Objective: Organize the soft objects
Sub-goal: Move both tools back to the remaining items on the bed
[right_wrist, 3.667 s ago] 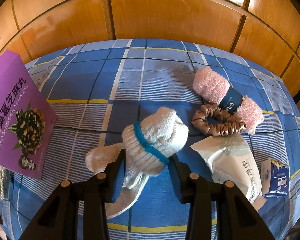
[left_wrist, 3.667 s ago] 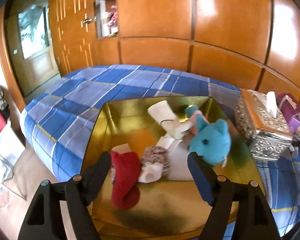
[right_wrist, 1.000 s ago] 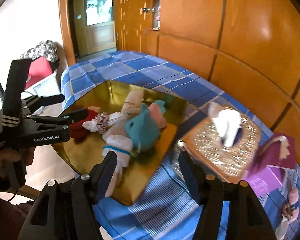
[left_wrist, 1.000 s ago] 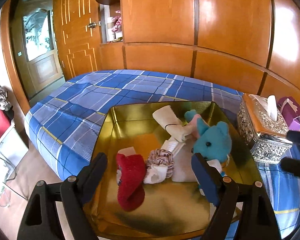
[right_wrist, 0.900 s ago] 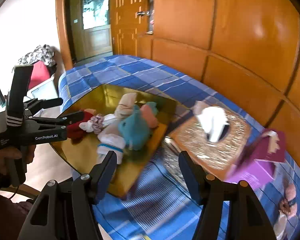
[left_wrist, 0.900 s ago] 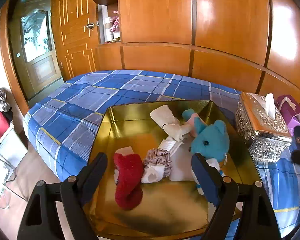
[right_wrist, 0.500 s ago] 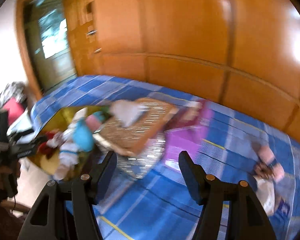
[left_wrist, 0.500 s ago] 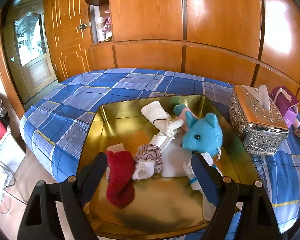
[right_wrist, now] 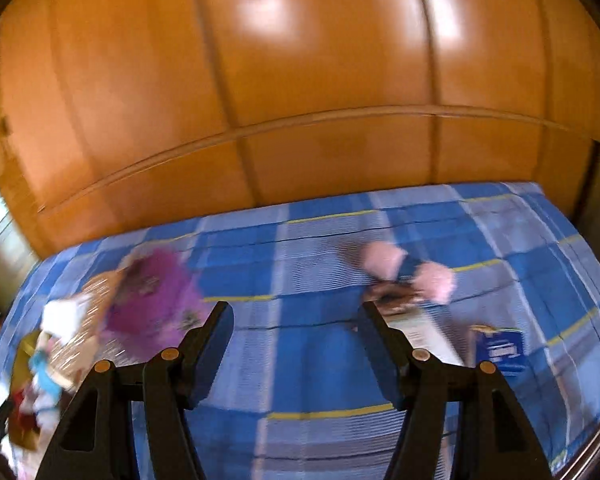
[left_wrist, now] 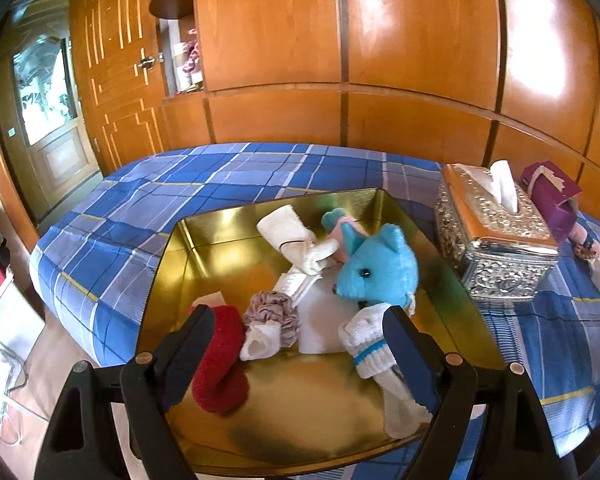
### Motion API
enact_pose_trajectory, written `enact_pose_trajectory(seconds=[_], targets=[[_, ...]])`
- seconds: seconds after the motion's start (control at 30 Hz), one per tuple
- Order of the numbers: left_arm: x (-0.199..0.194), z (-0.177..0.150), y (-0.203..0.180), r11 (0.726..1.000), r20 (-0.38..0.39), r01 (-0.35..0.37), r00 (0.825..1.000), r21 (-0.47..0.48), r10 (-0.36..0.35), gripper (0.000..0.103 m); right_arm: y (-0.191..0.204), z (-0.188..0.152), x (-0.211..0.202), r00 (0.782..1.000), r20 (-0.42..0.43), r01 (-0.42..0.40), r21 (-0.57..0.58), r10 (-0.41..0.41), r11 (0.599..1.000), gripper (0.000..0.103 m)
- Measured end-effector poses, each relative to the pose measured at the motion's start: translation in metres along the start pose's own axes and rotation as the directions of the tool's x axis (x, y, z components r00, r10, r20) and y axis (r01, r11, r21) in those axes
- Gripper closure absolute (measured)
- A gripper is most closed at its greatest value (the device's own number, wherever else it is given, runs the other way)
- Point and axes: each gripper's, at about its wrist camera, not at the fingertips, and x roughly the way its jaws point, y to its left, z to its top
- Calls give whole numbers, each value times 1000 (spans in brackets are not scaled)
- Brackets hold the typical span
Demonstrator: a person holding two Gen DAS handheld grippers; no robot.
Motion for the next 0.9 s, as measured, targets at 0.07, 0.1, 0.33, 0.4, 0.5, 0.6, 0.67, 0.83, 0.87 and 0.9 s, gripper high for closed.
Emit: enact_pose_trajectory(seconds=[0.07,0.1,0.33,0.4,0.5,0.6,0.67,0.83,0.87,0.9], targets=[[-2,1,-4,1000,3,14,1000,13,-14,17,-17,2,4,999,7,41,38,-42,998,38],[-4,2,-7,1000,5,21,1000,22,-21,17,-26,3,8,998,10,68,62,-69,996,38],[-12,4,-31,993,7,81,997,85,-82,17,-77,-1,28,979,21,194,222,-204,955,38],[-15,5,-39,987,1,120,993,106,-121,17,-91,-4,31,983,6,174,296,-184,939,38],[-23,8,-57,967,1,197,980,162,-200,17,-107,-8,28,986,16,148,369,-166,917,38],[-32,12,-85,928,-2,279,958,245,-288,17,-121,-15,26,988,12,131,452,-153,882,38],[-39,14,-108,891,-14,334,938,307,-346,17,-129,-20,24,989,8,127,492,-150,862,38],[-43,24,-166,805,-64,422,897,417,-437,18,-145,-27,24,992,-2,106,574,-128,812,38],[-43,26,-181,784,-76,432,891,446,-447,18,-148,-29,23,992,-7,106,589,-127,801,38],[-43,27,-191,772,-80,433,889,466,-451,18,-150,-30,23,992,-7,103,597,-123,795,38]])
